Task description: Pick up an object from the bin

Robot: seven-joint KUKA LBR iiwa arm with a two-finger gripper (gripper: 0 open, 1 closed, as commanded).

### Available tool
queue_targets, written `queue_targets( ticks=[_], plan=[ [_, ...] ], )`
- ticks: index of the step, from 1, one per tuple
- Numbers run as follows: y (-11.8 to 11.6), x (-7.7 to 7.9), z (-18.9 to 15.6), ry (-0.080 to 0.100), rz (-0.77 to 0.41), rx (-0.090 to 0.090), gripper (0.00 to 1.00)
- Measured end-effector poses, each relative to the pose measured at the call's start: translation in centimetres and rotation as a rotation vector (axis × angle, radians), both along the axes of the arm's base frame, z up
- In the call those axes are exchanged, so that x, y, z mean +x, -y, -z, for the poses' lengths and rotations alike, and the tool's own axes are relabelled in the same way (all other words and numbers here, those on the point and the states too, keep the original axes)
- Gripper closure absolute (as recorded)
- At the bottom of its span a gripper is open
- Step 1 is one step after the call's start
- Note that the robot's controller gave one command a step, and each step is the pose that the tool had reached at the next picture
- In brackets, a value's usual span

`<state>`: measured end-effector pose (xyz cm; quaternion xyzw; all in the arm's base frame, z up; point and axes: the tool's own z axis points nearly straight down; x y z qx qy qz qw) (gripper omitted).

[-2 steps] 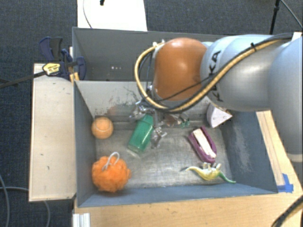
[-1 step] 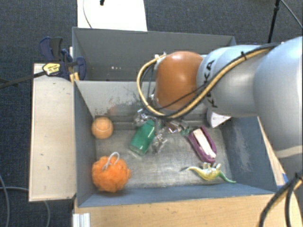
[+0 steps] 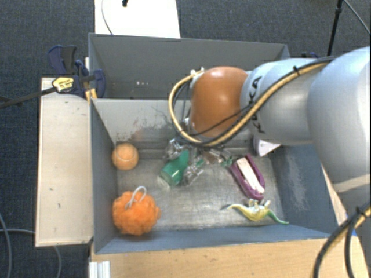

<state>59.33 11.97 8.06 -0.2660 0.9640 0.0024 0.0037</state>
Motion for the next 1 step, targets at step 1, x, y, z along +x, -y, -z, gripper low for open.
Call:
queue_targets(
  ticks=[1],
  plan=[
    [0.00,0.00,0.00,0.000,0.002,0.000,1.00]
  ],
)
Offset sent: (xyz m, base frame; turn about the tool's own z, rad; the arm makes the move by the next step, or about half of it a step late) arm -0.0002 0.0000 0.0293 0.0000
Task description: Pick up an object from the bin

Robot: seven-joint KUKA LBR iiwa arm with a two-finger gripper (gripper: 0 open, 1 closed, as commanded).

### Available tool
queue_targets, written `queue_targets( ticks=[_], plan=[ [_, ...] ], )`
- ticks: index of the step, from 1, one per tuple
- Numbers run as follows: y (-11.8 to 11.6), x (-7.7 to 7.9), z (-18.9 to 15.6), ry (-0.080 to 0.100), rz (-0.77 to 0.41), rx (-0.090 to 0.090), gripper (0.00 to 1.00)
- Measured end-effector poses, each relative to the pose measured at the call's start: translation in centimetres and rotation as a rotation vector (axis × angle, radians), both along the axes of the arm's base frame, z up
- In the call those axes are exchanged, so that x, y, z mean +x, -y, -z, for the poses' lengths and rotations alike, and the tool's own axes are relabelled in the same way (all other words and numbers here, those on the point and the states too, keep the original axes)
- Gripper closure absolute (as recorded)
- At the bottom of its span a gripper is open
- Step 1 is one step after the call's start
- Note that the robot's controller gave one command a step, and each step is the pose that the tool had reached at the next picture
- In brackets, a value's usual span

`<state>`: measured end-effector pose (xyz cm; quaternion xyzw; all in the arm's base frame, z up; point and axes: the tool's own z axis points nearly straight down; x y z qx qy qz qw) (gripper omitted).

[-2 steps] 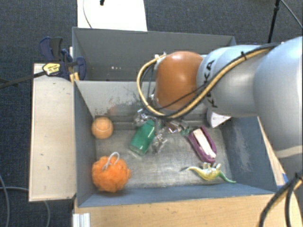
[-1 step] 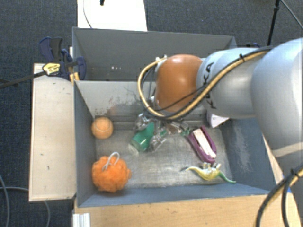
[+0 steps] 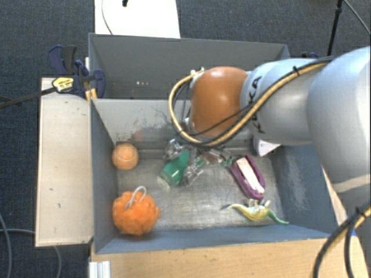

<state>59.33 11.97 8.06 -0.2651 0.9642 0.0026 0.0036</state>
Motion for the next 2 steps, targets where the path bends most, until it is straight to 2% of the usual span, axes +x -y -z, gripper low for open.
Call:
queue_targets(
  ticks=[2],
  plan=[
    [0.0,0.2,-6.2,0.001,0.005,-0.005,1.00]
  ],
)
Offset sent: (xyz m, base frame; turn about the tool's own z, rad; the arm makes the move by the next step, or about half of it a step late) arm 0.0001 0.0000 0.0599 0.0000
